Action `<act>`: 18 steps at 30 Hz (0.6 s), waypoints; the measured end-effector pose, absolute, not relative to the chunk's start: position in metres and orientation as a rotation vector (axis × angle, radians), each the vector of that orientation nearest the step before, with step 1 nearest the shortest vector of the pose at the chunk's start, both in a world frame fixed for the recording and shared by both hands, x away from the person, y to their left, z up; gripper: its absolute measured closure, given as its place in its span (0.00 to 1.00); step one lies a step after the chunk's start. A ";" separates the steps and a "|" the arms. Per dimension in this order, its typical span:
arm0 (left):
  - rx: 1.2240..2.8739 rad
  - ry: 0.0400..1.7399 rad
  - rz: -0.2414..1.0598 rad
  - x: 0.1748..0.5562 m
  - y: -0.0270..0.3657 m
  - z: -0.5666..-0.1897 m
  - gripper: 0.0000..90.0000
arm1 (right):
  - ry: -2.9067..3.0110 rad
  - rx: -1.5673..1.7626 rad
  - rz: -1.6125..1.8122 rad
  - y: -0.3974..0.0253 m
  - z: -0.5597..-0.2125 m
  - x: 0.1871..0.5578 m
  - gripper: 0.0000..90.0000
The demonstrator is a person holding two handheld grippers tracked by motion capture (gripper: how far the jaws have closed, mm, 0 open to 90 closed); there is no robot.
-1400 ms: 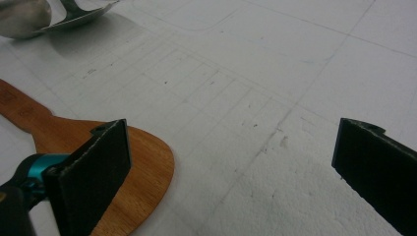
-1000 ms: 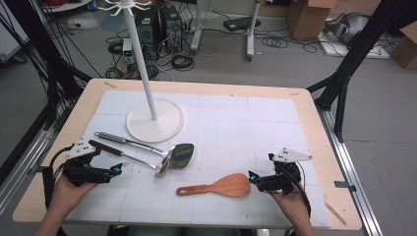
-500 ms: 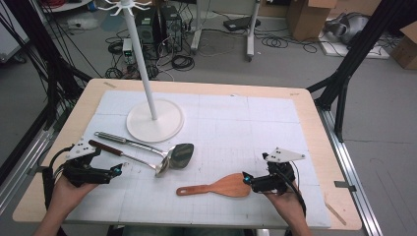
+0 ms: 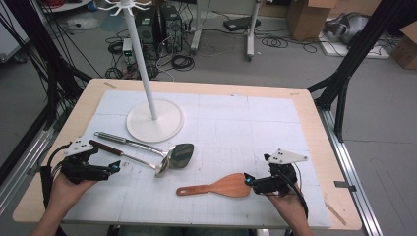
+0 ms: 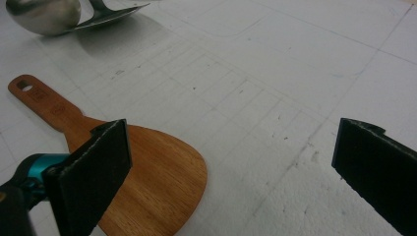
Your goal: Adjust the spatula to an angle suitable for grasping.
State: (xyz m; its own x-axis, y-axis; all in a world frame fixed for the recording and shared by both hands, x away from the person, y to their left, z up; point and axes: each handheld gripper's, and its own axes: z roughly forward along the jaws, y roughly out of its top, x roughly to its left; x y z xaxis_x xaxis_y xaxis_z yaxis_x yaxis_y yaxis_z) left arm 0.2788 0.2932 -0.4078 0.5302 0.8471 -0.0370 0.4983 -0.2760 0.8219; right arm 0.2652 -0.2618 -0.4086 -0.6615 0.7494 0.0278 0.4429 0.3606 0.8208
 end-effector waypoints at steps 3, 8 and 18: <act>1.941 1.105 0.530 0.284 0.295 -0.405 0.03 | 2.264 1.054 1.218 -0.264 -0.408 0.264 0.00; 1.962 1.094 0.541 0.294 0.295 -0.399 0.03 | 2.252 1.060 1.227 -0.267 -0.407 0.264 0.00; 1.975 1.118 0.562 0.322 0.307 -0.384 0.13 | 2.244 1.054 1.239 -0.267 -0.406 0.266 0.00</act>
